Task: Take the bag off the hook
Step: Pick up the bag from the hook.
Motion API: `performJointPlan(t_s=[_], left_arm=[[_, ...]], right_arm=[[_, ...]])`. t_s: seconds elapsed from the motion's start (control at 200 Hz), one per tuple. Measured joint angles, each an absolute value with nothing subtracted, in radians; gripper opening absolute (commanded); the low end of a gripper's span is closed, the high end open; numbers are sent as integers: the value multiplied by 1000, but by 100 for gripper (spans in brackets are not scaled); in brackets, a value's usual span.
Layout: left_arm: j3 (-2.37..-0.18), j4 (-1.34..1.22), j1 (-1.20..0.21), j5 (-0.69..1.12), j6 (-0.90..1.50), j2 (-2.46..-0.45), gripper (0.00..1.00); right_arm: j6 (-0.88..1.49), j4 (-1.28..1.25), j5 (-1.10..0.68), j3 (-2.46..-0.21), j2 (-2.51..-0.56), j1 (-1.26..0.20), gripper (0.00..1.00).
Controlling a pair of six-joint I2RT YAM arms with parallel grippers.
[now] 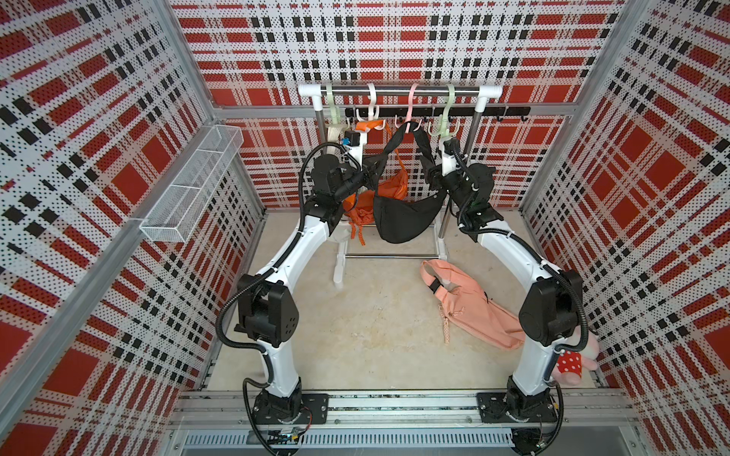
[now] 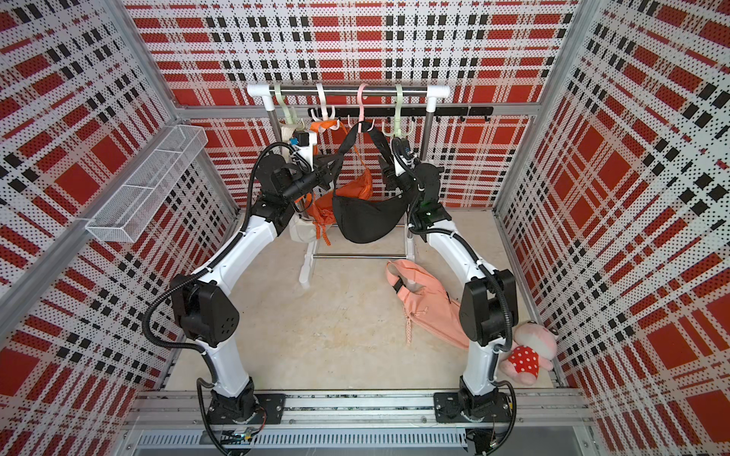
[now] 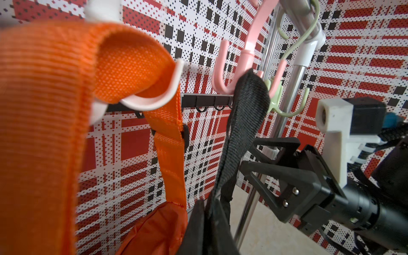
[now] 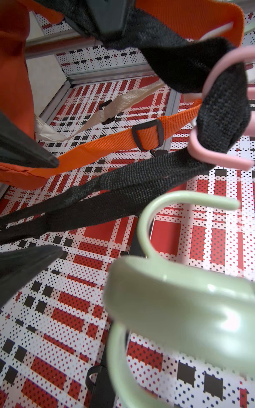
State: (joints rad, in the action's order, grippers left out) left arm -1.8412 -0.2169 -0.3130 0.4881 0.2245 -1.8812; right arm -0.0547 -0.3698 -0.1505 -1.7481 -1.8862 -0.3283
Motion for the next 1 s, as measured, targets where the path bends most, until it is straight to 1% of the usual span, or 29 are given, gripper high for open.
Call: performJointPlan(t_s=[0.185,0.386,0.576,0.646,0.782,0.877,0.997], left_arm=[[-1841,-218,-307,495,225,-1881,0],[-1841,-220,-304,507,228,-1882,0],[-1841,-230,-294,519,236,-1881,0],[-1841,-237,-289,521,241,-1881,0],[-1841,-252,-280,528,253,-1881,0],[-1841,-263,-277,535,262,-1881,0],[-1841,-273,-273,542,270,-1881,0]], right_arm=[[21,-406,-258,-1774,-1935,-272,55],[45,-438,-338,-1774,-1969,-262,50],[49,-448,-385,-1775,-1979,-262,32],[50,-447,-400,-1785,-1986,-261,29],[53,-447,-416,-1801,-1995,-262,20],[58,-447,-426,-1811,-1999,-261,10],[62,-448,-430,-1821,-1999,-261,5]])
